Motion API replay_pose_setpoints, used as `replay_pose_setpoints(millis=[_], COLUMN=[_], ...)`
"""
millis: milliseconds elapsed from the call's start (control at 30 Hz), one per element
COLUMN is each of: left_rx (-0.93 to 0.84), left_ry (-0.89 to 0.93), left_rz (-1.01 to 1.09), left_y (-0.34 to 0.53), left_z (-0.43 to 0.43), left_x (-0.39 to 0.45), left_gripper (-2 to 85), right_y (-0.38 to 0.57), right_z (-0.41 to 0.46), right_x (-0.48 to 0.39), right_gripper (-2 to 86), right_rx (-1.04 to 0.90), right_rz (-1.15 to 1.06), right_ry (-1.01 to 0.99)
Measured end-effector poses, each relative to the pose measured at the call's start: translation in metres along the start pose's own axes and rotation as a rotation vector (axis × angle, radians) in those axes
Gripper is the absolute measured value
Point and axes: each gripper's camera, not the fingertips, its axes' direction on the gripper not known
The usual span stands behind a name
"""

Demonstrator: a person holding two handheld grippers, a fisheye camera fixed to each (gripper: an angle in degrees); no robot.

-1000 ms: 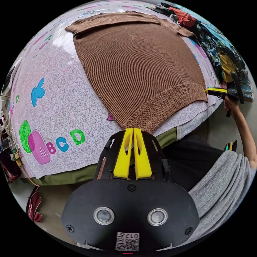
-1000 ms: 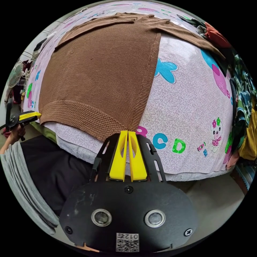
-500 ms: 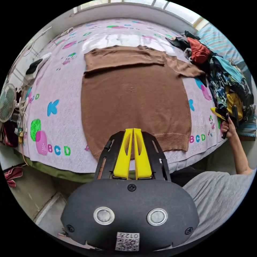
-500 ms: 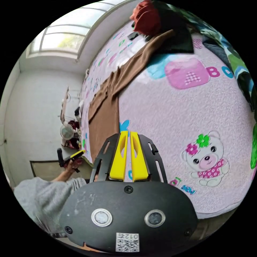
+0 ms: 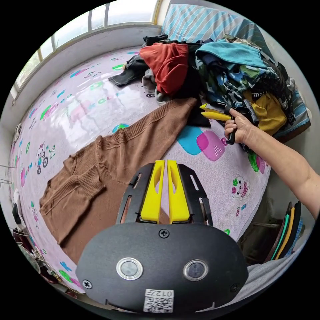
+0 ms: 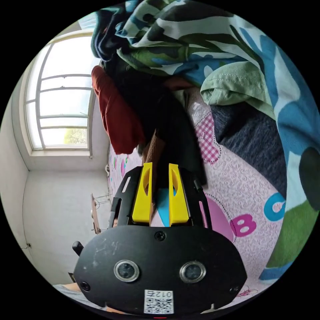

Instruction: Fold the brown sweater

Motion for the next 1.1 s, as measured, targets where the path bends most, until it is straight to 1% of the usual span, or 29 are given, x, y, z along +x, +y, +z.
replay_pose_setpoints(millis=[133,233,300,400,533,667,800,933,1033,1100], left_rx=[0.021,0.019,0.017,0.029,0.071,0.123,0.195,0.224,0.241,0.258], left_ry=[0.009,0.001,-0.007,-0.021,-0.036,-0.051,-0.066,-0.052,-0.031,-0.025], left_rz=[0.013,-0.011,-0.026,-0.017,0.013,-0.009,-0.008,-0.032,-0.086,-0.104], left_y=[-0.031,-0.041,-0.045,-0.051,-0.053,-0.041,-0.013,0.018,0.041,0.056], left_z=[0.014,0.021,0.023,0.019,-0.001,-0.029,-0.070,-0.109,-0.138,-0.157], left_x=[0.016,0.019,0.019,0.025,0.036,0.026,0.000,-0.052,-0.101,-0.128], left_gripper=[1.9,3.6,4.6,6.1,8.1,7.7,5.1,4.3,4.7,4.9], right_y=[-0.016,-0.014,0.000,0.027,0.068,0.117,0.161,0.192,0.213,0.231], right_z=[0.009,0.009,0.003,-0.004,-0.007,-0.001,0.007,0.000,0.011,0.032], right_x=[-0.006,-0.018,-0.038,-0.073,-0.120,-0.161,-0.191,-0.200,-0.186,-0.164], right_gripper=[9.7,3.5,1.2,0.5,0.2,0.5,1.6,3.4,4.7,4.9], right_rx=[-0.016,-0.019,-0.024,-0.068,-0.147,-0.250,-0.303,-0.230,-0.224,-0.248], right_rz=[0.007,-0.040,-0.087,-0.170,-0.308,-0.429,-0.537,-0.619,-0.648,-0.650], right_ry=[-0.006,-0.023,-0.072,-0.132,-0.150,-0.180,-0.199,-0.216,-0.142,-0.042])
